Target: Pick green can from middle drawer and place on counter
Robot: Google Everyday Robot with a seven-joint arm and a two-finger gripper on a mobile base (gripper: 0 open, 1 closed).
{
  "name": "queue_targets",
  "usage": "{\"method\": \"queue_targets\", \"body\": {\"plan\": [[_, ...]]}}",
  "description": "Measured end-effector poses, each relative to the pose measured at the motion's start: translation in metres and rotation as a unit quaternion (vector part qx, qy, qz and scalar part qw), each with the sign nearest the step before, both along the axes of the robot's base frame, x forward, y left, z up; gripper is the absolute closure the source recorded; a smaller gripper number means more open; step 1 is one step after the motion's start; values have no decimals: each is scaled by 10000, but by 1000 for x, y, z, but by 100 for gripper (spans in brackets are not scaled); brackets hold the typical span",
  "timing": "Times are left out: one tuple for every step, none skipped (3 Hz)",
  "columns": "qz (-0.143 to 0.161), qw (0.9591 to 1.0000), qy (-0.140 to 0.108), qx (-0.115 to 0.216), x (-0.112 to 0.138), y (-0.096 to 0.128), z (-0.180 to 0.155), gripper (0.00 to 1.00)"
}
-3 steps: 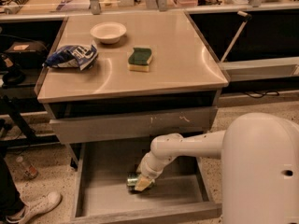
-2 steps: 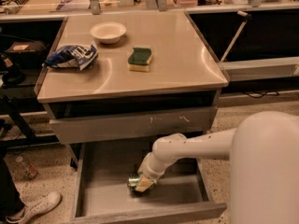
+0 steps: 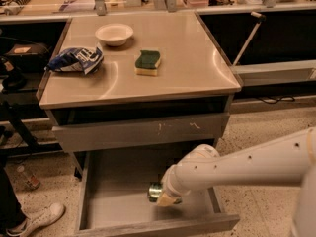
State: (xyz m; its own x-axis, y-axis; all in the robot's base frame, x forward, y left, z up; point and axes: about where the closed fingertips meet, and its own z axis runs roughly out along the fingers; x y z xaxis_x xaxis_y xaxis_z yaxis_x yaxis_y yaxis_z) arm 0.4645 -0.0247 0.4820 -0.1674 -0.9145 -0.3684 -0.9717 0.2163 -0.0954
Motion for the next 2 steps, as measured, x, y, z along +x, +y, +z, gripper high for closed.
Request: {"method": "queue_targets", "body": {"plan": [[-710, 9970, 55, -298, -30, -32, 44, 100], [-1299, 9897, -102, -587, -40, -52, 106, 100]]}}
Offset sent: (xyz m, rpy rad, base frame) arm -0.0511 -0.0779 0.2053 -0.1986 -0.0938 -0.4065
